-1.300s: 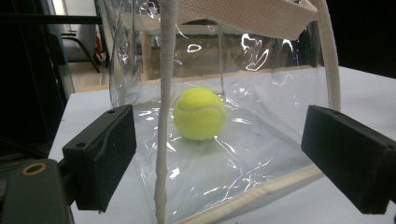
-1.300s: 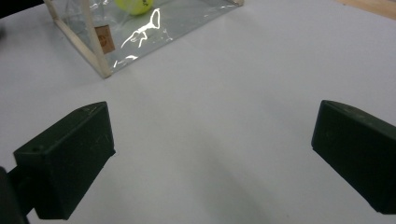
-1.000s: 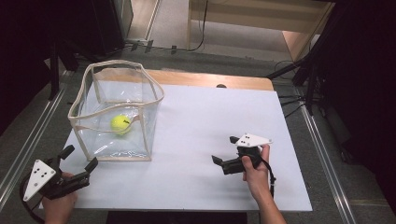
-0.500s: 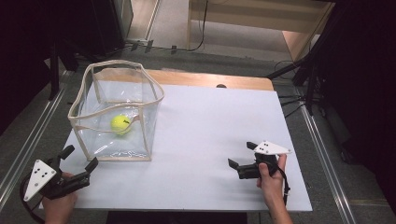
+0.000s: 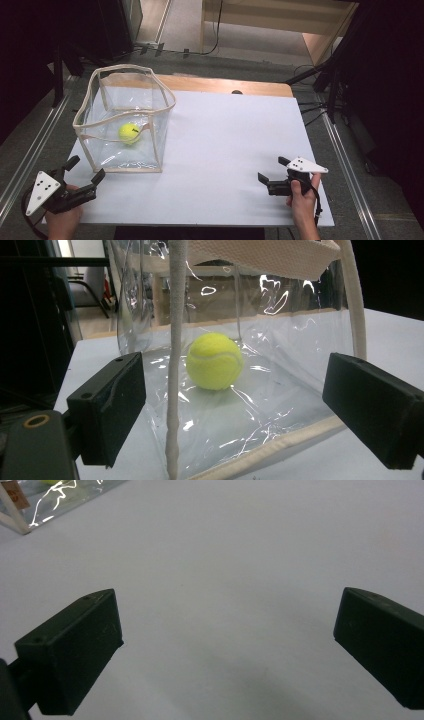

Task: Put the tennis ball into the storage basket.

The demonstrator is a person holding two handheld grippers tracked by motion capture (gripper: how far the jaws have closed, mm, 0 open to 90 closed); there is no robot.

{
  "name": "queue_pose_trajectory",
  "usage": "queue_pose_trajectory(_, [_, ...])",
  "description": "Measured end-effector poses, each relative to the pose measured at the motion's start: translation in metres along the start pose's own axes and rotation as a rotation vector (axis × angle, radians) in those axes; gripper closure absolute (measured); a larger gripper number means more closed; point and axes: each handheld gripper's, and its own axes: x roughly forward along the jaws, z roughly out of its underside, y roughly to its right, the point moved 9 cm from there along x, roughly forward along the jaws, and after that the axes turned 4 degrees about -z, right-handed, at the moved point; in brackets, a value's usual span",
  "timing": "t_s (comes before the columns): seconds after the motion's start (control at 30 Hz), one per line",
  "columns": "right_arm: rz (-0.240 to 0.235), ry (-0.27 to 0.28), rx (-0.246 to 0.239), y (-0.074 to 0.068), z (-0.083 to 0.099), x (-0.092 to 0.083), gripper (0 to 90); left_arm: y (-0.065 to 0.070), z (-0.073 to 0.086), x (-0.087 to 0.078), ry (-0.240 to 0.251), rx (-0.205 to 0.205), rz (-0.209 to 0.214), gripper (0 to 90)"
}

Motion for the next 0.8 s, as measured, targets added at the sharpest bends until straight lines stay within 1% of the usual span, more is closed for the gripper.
queue_pose_trajectory(0.17, [0.022, 0.002, 0.005, 0.01, 0.005, -0.01, 0.0, 0.0, 0.0, 0.0, 0.001, 0.002, 0.001, 10.4])
queue_pose_trajectory(0.23, [0.031, 0.003, 0.017, 0.014, 0.008, -0.014, 0.0, 0.0, 0.0, 0.0, 0.0, 0.0, -0.001, 10.4])
queue_pose_trajectory(0.47, [0.059, 0.013, 0.038, 0.026, 0.017, -0.026, 0.0, 0.0, 0.0, 0.0, 0.0, 0.002, -0.001, 10.4])
queue_pose_trajectory(0.77, [0.092, 0.042, 0.066, 0.039, 0.023, -0.039, 0.0, 0.0, 0.0, 0.0, 0.0, 0.001, -0.002, 10.4])
queue_pose_trajectory(0.8, [0.095, 0.046, 0.063, 0.04, 0.024, -0.04, 0.0, 0.0, 0.0, 0.0, 0.0, 0.001, -0.002, 10.4])
